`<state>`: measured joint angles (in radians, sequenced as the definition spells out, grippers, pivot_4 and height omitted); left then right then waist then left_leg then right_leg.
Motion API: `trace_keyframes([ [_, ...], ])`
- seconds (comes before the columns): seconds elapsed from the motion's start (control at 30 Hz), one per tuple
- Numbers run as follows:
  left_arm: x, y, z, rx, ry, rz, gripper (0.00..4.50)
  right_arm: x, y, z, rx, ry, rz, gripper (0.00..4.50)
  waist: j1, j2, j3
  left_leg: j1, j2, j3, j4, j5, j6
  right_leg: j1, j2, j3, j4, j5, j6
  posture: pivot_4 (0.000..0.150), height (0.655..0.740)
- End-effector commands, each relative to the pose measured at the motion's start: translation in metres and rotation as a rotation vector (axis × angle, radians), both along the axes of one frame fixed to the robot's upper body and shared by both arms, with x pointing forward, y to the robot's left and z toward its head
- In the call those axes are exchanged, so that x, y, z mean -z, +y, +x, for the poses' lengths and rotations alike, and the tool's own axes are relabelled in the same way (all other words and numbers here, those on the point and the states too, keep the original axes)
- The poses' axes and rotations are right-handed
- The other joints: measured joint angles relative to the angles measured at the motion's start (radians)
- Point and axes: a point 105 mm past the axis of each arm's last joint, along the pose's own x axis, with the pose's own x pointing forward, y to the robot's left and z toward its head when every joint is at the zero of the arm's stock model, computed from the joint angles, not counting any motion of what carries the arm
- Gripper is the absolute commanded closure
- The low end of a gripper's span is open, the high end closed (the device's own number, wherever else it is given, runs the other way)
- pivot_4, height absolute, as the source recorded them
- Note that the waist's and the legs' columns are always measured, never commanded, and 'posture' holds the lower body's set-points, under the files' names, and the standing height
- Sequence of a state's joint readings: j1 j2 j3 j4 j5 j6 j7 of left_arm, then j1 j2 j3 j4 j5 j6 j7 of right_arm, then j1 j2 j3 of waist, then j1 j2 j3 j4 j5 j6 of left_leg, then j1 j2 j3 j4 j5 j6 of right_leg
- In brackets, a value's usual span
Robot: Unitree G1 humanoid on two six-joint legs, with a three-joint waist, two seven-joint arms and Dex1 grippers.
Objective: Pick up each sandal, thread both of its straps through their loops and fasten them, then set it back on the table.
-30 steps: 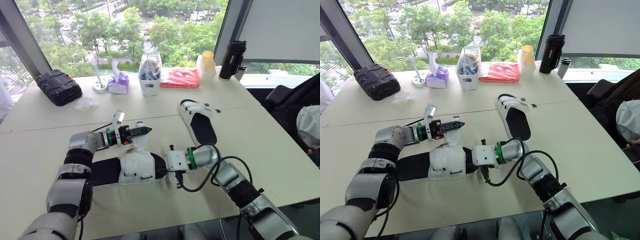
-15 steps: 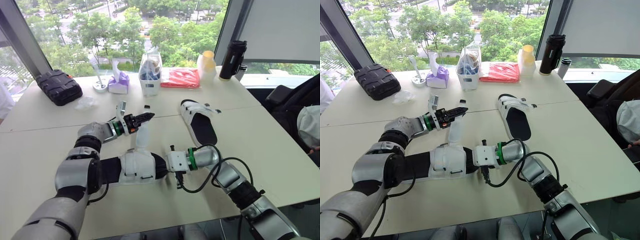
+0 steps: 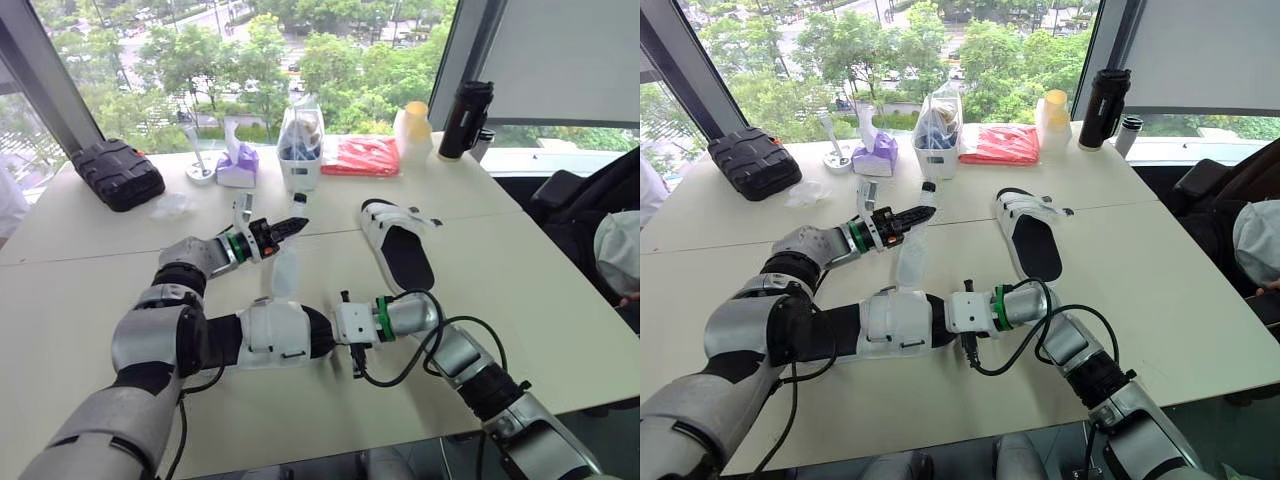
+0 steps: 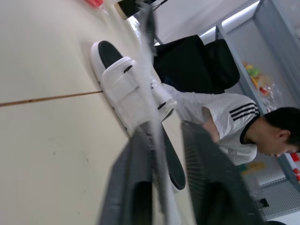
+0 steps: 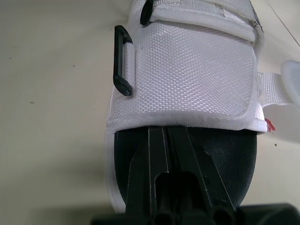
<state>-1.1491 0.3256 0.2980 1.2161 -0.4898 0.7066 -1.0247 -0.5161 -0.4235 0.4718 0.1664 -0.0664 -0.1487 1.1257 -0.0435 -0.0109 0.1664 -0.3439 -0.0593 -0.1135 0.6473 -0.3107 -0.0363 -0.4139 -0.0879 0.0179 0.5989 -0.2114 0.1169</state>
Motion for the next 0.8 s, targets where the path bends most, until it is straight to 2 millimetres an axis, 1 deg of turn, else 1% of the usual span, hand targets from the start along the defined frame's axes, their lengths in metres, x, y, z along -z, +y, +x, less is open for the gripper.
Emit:
trace_keyframes([
  [0.03, -0.024, 0.006, 0.000, 0.020, -0.096, -0.007, 4.45, 0.030, -0.009, -0.006, 0.003, 0.070, -0.118, 4.50, 0.000, 0.000, 0.000, 0.000, 0.000, 0.000, 0.000, 0.000, 0.000, 0.000, 0.000, 0.000, 0.000, 0.000, 0.000, 0.150, 0.7400],
  [0.1, -0.028, 0.006, -0.003, 0.056, -0.137, 0.008, 4.45, 0.030, -0.009, -0.007, 0.001, 0.071, -0.119, 4.50, 0.000, 0.000, 0.000, 0.000, 0.000, 0.000, 0.000, 0.000, 0.000, 0.000, 0.000, 0.000, 0.000, 0.000, 0.000, 0.150, 0.7400],
  [0.17, -0.035, 0.003, -0.011, 0.125, -0.238, 0.041, 4.45, 0.031, -0.009, -0.007, -0.001, 0.071, -0.121, 4.50, 0.001, 0.000, 0.000, 0.000, 0.000, 0.000, 0.000, 0.000, 0.000, 0.000, 0.000, 0.000, 0.001, 0.000, 0.000, 0.150, 0.7400],
  [0.27, -0.041, -0.006, -0.035, 0.275, -0.416, 0.136, 4.45, 0.031, -0.010, -0.006, -0.002, 0.071, -0.125, 4.50, -0.001, 0.000, 0.000, 0.000, 0.000, 0.001, 0.000, 0.001, -0.002, 0.000, 0.000, 0.000, 0.001, 0.000, 0.000, 0.150, 0.7400],
  [0.3, -0.045, -0.010, -0.047, 0.336, -0.460, 0.139, 4.45, 0.031, -0.011, -0.006, -0.001, 0.071, -0.126, 4.50, -0.001, 0.000, 0.000, 0.000, 0.001, 0.001, 0.000, 0.003, -0.005, 0.000, 0.000, 0.001, 0.001, 0.000, 0.000, 0.150, 0.7400],
  [0.37, -0.051, -0.019, -0.079, 0.451, -0.617, 0.195, 4.45, 0.031, -0.012, -0.005, -0.002, 0.071, -0.129, 4.50, -0.004, 0.000, 0.000, 0.000, 0.001, 0.001, 0.000, 0.003, -0.005, 0.000, 0.000, 0.001, 0.001, 0.000, 0.000, 0.150, 0.7400],
  [0.47, -0.041, -0.030, -0.126, 0.580, -0.831, 0.328, 4.45, 0.032, -0.014, -0.006, -0.004, 0.075, -0.133, 4.50, 0.001, 0.000, 0.000, 0.000, 0.003, 0.002, 0.000, 0.003, -0.006, -0.001, 0.000, 0.003, 0.001, 0.000, 0.000, 0.150, 0.7400],
  [0.53, -0.036, -0.034, -0.146, 0.610, -0.926, 0.362, 4.45, 0.034, -0.015, -0.007, -0.008, 0.079, -0.136, 4.50, 0.003, 0.001, 0.000, 0.000, 0.003, 0.002, 0.000, 0.002, -0.004, -0.001, -0.001, 0.004, 0.001, 0.000, 0.000, 0.150, 0.7400],
  [0.57, -0.036, -0.035, -0.152, 0.614, -0.958, 0.368, 4.45, 0.034, -0.015, -0.008, -0.009, 0.081, -0.137, 4.50, 0.006, 0.001, 0.000, 0.000, 0.003, 0.002, 0.000, 0.000, -0.001, -0.001, -0.001, 0.004, 0.001, 0.000, 0.000, 0.150, 0.7400],
  [0.63, -0.034, -0.035, -0.161, 0.613, -1.021, 0.395, 4.45, 0.035, -0.015, -0.009, -0.016, 0.086, -0.142, 4.50, 0.009, 0.001, 0.000, 0.001, 0.003, 0.002, 0.000, 0.000, -0.001, 0.001, -0.001, 0.003, 0.000, 0.000, 0.000, 0.150, 0.7400],
  [0.67, -0.029, -0.034, -0.164, 0.619, -1.075, 0.445, 4.45, 0.035, -0.016, -0.009, -0.021, 0.089, -0.146, 4.50, 0.009, 0.001, 0.000, 0.001, 0.003, 0.002, 0.000, 0.000, -0.001, 0.002, -0.001, 0.003, 0.000, 0.000, -0.001, 0.150, 0.7400],
  [0.8, -0.024, -0.027, -0.176, 0.655, -1.209, 0.513, 4.45, 0.039, -0.017, -0.015, -0.054, 0.102, -0.165, 4.50, 0.010, 0.001, 0.000, 0.003, 0.002, 0.002, 0.000, 0.000, -0.001, 0.003, 0.000, 0.003, 0.000, 0.000, -0.001, 0.150, 0.7400],
])
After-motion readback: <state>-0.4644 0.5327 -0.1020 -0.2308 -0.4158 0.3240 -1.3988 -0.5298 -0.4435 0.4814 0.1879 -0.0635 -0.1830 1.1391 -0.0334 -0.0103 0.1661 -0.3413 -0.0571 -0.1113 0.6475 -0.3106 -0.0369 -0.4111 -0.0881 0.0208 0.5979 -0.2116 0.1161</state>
